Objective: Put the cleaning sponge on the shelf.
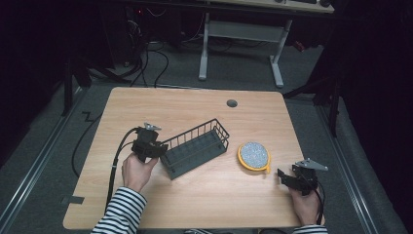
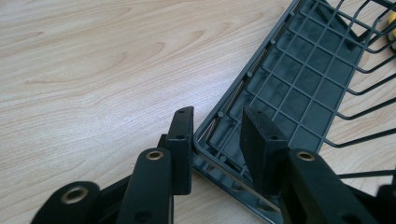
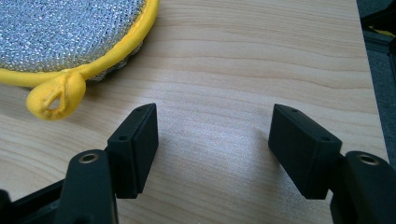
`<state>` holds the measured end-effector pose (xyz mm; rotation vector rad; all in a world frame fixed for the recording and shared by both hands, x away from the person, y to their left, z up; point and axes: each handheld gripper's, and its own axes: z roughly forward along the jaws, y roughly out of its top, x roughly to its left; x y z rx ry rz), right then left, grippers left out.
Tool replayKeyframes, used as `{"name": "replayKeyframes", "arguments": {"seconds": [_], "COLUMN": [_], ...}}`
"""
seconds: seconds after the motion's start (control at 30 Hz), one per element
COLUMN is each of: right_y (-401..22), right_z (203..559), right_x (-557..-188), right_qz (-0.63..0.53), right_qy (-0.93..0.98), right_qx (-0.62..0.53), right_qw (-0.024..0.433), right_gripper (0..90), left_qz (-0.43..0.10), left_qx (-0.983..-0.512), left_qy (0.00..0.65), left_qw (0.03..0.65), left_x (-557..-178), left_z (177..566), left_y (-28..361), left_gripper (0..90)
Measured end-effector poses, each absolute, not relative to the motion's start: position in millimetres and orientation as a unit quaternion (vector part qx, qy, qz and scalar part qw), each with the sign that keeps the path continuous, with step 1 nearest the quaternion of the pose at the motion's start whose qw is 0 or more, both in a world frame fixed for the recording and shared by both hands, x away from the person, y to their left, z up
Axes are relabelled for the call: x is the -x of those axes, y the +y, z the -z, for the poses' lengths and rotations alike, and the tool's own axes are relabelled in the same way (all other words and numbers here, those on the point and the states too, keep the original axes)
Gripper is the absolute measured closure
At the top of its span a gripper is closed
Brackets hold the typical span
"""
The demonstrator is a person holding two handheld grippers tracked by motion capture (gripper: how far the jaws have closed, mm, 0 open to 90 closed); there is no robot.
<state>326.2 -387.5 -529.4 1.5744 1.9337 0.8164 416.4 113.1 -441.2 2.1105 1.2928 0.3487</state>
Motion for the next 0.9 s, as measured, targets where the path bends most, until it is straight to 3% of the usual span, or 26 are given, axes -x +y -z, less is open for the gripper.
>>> {"name": "replayKeyframes", "arguments": {"seconds": [0.03,0.13,0.33,0.57,0.9], "right_y": [-387,-387,-387,-387,-389], "right_z": [529,529,529,529,529], "right_x": [-326,-326,-326,-326,-326], "right_qz": [-0.301,-0.3,-0.3,-0.3,-0.305], "right_qy": [0.713,0.713,0.713,0.713,0.708], "right_qx": [-0.58,-0.58,-0.58,-0.58,-0.584], "right_qw": [0.256,0.256,0.255,0.255,0.254], "right_gripper": [33.5,33.5,33.5,33.6,36.9], "left_qz": [-0.133,-0.135,-0.148,-0.171,-0.181], "left_qx": [-0.801,-0.793,-0.78,-0.758,-0.721], "left_qy": [0.491,0.494,0.493,0.488,0.52], "left_qw": [0.316,0.33,0.357,0.398,0.422], "left_x": [-416,-416,-410,-393,-374], "left_z": [441,439,431,421,437], "left_y": [113,114,121,142,183], "left_gripper": [59.3,52.0,41.4,38.7,37.6]}}
